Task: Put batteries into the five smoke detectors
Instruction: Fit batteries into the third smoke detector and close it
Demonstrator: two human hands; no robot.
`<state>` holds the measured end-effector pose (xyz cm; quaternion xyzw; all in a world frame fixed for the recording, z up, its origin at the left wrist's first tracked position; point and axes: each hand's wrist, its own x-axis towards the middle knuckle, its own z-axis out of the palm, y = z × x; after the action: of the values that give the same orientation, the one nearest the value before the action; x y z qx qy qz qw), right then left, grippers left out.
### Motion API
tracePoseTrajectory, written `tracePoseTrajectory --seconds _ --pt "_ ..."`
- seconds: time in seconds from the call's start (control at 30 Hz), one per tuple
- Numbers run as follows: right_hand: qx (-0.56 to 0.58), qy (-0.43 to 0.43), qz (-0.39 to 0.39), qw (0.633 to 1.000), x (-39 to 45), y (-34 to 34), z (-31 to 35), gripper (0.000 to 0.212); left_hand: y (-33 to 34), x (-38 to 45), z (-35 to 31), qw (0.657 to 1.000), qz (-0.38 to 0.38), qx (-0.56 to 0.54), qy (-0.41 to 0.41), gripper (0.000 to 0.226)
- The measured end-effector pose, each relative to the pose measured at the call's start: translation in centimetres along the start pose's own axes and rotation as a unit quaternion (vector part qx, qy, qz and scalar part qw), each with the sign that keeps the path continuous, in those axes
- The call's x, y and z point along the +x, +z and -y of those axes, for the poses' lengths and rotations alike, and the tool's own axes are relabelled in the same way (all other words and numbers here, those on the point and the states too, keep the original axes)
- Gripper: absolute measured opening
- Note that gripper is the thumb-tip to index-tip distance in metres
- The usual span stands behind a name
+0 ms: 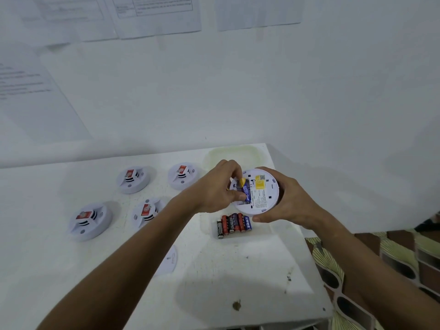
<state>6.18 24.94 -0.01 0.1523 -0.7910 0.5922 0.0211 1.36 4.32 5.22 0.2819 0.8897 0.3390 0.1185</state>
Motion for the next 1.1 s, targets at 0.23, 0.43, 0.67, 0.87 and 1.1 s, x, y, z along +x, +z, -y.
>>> tracePoseTrajectory --seconds 0.23,0.43,0.67,0.87,1.1 --pt "-0.005 -0.005 -0.026 1.000 0.1 0.1 -0.4 0.085 0.9 0.1 0.4 0.992 -0.104 -0.002 0.071 0.025" --pt "0.009 0.006 -0.043 0.999 -0.2 -1.2 -1.0 0.085 1.0 1.3 0.3 0.973 -0.136 -0.183 0.034 0.014" --pt "0.008 0.034 -0.068 0.997 -1.2 -4.2 -2.5 0.089 1.2 5.5 3.0 0.956 -0.209 -0.189 -0.084 0.009" --pt "0.000 0.039 -0.063 0.997 -1.1 -5.1 -3.7 0.089 3.2 8.2 4.3 0.980 -0.128 -0.058 -0.139 0.009" --pt "0.001 0.035 -0.050 0.998 -0.4 -5.1 -4.5 0.091 4.2 9.0 5.6 0.980 -0.044 0.065 -0.183 0.023"
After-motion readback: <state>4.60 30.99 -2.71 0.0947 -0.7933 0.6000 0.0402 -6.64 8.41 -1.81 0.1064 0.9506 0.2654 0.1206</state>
